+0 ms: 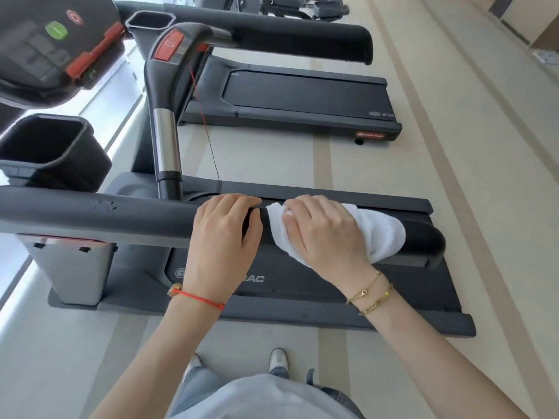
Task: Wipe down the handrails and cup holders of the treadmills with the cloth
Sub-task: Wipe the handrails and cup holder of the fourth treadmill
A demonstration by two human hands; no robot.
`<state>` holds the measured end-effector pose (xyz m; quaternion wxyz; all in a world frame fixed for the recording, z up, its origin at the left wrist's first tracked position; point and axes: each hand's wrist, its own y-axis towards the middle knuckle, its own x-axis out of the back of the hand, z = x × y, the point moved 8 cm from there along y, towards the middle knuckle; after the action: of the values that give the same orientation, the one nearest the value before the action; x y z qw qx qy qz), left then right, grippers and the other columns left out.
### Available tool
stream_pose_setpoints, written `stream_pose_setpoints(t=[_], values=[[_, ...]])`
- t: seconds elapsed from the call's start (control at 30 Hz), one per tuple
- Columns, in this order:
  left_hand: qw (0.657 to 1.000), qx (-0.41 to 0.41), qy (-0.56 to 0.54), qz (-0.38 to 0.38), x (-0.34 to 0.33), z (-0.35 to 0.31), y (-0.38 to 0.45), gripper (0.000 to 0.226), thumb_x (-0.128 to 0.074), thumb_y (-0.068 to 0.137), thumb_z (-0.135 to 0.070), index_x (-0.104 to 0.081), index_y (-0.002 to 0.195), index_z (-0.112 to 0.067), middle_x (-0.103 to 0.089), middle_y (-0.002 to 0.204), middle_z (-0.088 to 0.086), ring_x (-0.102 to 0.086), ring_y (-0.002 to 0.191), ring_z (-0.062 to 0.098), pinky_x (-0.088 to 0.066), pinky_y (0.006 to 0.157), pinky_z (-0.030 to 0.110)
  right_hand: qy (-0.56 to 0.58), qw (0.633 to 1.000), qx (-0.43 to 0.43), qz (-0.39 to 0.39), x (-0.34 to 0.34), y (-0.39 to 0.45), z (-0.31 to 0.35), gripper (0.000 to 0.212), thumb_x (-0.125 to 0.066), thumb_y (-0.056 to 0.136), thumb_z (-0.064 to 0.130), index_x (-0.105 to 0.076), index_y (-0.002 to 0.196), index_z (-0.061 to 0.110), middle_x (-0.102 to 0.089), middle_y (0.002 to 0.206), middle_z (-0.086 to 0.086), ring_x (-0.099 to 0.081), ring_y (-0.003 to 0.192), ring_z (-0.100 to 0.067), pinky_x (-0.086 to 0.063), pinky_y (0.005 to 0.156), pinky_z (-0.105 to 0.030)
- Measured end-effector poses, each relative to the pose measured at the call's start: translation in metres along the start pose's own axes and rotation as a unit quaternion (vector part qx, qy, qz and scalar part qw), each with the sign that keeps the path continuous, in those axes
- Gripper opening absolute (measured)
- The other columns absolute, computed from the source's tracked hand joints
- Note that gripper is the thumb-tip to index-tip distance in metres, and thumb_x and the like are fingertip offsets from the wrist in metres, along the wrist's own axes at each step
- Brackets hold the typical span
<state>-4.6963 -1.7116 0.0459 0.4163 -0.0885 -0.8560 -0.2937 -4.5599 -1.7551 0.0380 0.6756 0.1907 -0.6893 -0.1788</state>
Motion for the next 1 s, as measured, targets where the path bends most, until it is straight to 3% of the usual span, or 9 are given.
stream_pose_setpoints(t=[0.27, 0.5, 0.8, 1.0], values=[[0.998, 0.032, 0.015, -0.051, 0.067, 0.087, -0.004, 0.019, -0.055, 0.095, -0.010, -0.068, 0.108, -0.011, -0.068, 0.103, 0.001, -0.059, 0.101, 0.020, -0.037, 0.097, 0.028, 0.002, 0.998, 0.051, -0.039, -0.023, 0.035, 0.087, 0.031, -0.038, 0.104, 0.026, -0.065, 0.110, 0.013, -0.067, 0.102, 0.000, -0.062, 0.091, -0.023, -0.052, 0.084, -0.036], [0.996, 0.027, 0.036, -0.081, 0.120, 0.180, -0.003, 0.020, -0.052, 0.096, -0.010, -0.068, 0.109, -0.011, -0.067, 0.105, 0.002, -0.059, 0.104, 0.025, -0.045, 0.096, 0.046, 0.004, 0.998, 0.042, -0.052, -0.038, 0.068, 0.151, 0.033, -0.036, 0.103, 0.024, -0.067, 0.106, 0.012, -0.067, 0.099, -0.001, -0.062, 0.089, -0.022, -0.051, 0.085, -0.035], [0.995, 0.025, 0.079, -0.059, 0.147, 0.268, 0.006, 0.021, -0.048, 0.100, -0.015, -0.068, 0.107, -0.018, -0.068, 0.104, -0.003, -0.057, 0.105, 0.023, -0.036, 0.105, 0.043, 0.004, 0.997, 0.021, -0.070, -0.059, 0.114, 0.245, 0.029, -0.042, 0.102, 0.024, -0.069, 0.099, 0.013, -0.067, 0.089, 0.000, -0.061, 0.082, -0.021, -0.051, 0.079, -0.035], [0.998, 0.007, 0.045, -0.043, 0.151, 0.288, 0.013, 0.028, -0.041, 0.102, -0.020, -0.069, 0.104, -0.017, -0.067, 0.102, -0.005, -0.054, 0.106, 0.022, -0.037, 0.099, 0.040, 0.020, 0.997, 0.055, -0.053, -0.059, 0.108, 0.238, 0.030, -0.042, 0.102, 0.026, -0.069, 0.107, 0.012, -0.069, 0.097, 0.000, -0.063, 0.089, -0.022, -0.051, 0.083, -0.037]])
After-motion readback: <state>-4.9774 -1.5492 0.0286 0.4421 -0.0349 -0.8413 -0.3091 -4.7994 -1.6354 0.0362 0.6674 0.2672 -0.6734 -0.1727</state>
